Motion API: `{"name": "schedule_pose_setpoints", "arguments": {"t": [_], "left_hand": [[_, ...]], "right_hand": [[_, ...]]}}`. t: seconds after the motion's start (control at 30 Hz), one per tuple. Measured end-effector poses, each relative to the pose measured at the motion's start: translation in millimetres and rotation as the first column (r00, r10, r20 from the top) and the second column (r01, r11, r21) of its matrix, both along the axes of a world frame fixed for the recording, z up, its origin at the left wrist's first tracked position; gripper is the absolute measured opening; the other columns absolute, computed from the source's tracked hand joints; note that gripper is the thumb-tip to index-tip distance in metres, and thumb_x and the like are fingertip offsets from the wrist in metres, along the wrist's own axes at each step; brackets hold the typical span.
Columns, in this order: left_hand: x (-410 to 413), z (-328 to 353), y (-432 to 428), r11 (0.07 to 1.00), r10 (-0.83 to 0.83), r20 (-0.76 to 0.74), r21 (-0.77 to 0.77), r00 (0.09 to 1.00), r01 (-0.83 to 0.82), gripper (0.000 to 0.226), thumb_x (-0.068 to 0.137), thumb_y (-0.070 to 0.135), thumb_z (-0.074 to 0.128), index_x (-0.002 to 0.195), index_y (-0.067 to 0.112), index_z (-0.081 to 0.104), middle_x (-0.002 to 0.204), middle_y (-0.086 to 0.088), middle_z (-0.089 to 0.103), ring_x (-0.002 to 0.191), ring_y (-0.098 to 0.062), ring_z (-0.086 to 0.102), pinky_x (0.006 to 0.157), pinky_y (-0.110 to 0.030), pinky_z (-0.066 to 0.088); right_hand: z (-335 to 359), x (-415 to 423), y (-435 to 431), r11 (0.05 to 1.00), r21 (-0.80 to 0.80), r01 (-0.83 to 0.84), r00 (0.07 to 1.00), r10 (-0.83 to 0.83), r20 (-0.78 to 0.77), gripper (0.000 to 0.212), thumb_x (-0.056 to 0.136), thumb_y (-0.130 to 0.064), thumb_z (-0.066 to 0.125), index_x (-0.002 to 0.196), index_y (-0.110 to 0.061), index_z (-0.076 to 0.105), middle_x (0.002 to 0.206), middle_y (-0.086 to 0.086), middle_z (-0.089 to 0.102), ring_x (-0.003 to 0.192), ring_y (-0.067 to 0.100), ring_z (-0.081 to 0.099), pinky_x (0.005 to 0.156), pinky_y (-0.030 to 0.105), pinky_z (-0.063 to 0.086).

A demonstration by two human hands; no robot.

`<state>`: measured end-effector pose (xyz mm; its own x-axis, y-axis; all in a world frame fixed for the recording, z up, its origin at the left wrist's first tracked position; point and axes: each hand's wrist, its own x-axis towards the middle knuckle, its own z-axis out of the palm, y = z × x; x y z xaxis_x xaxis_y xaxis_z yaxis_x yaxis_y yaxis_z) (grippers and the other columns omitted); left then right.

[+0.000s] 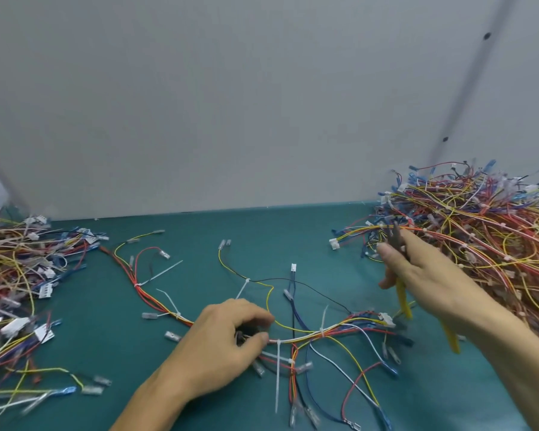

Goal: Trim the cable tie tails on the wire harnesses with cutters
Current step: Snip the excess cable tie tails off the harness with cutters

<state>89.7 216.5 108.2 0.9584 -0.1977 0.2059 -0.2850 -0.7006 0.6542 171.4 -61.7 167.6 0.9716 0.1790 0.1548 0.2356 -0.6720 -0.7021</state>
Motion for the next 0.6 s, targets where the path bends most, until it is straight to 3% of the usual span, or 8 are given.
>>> {"name": "schedule_pose_setpoints", "arguments": {"t": [0.1,0.17,0.23,0.3,0.37,0.5,0.6], "left_hand": [[-1.1,-3.2,-8.5,0.991,-0.072,0.013,0.11,0.997,0.071,0.018,0.08,0.025,0.067,0.097,0.031,0.07,0.089,0.025,0.062,0.092,0.004,0.053,0.085,-0.014,0.041],[-0.1,-5.8,-9.6,0.981,-0.103,0.038,0.171,0.994,0.095,0.019,0.084,0.019,0.065,0.097,0.031,0.071,0.091,0.026,0.062,0.094,0.004,0.05,0.089,-0.016,0.039],[1.0,-7.2,-9.2,0.974,-0.122,0.064,0.198,0.991,0.107,0.023,0.087,0.012,0.062,0.097,0.03,0.072,0.094,0.022,0.064,0.094,-0.001,0.052,0.088,-0.018,0.039],[2.1,-7.9,-9.0,0.973,-0.123,0.088,0.205,0.989,0.103,0.024,0.088,0.01,0.061,0.096,0.029,0.073,0.093,0.019,0.067,0.092,-0.006,0.055,0.086,-0.021,0.04],[3.7,-8.9,-10.2,0.973,-0.116,0.1,0.21,0.988,0.093,0.025,0.089,0.009,0.06,0.095,0.03,0.073,0.093,0.018,0.067,0.092,-0.007,0.055,0.085,-0.024,0.041],[4.7,-10.6,-11.5,0.976,-0.099,0.094,0.204,0.991,0.078,0.028,0.091,0.009,0.058,0.096,0.032,0.073,0.092,0.02,0.065,0.092,-0.005,0.053,0.087,-0.026,0.041],[4.0,-12.0,-10.9,0.976,-0.093,0.096,0.203,0.991,0.072,0.027,0.091,0.009,0.058,0.095,0.032,0.073,0.092,0.021,0.065,0.092,-0.005,0.053,0.086,-0.025,0.041]], "right_hand": [[-11.6,10.5,-6.4,0.998,-0.021,0.055,0.993,-0.057,-0.103,0.021,0.098,-0.035,0.047,0.091,-0.015,0.045,0.078,0.006,0.056,0.069,0.02,0.057,0.074,0.04,0.047],[-14.4,17.2,-19.9,0.967,-0.241,0.086,0.982,-0.123,-0.145,0.018,0.098,-0.034,0.044,0.087,-0.019,0.04,0.082,0.006,0.055,0.072,0.022,0.052,0.068,0.038,0.042],[-18.3,18.2,-36.9,0.849,-0.523,0.07,0.953,-0.212,-0.218,0.015,0.097,-0.03,0.041,0.086,-0.021,0.035,0.088,0.008,0.054,0.076,0.023,0.052,0.064,0.035,0.038],[-22.4,14.0,-50.6,0.749,-0.662,0.015,0.916,-0.276,-0.292,0.01,0.095,-0.028,0.041,0.092,-0.02,0.037,0.094,0.007,0.053,0.083,0.022,0.055,0.065,0.033,0.039],[-24.2,8.3,-58.6,0.714,-0.701,-0.011,0.932,-0.246,-0.265,0.007,0.092,-0.026,0.045,0.092,-0.021,0.041,0.095,0.003,0.052,0.086,0.021,0.054,0.068,0.032,0.039],[-21.0,2.6,-44.2,0.809,-0.581,-0.086,0.996,0.05,-0.078,0.02,0.086,-0.018,0.054,0.076,-0.028,0.039,0.095,-0.006,0.044,0.089,0.021,0.052,0.08,0.036,0.043],[-30.6,1.8,-34.2,0.751,-0.656,-0.068,0.996,0.009,-0.094,0.024,0.091,-0.031,0.05,0.071,-0.026,0.038,0.089,-0.003,0.051,0.091,0.024,0.056,0.076,0.035,0.046]]}}
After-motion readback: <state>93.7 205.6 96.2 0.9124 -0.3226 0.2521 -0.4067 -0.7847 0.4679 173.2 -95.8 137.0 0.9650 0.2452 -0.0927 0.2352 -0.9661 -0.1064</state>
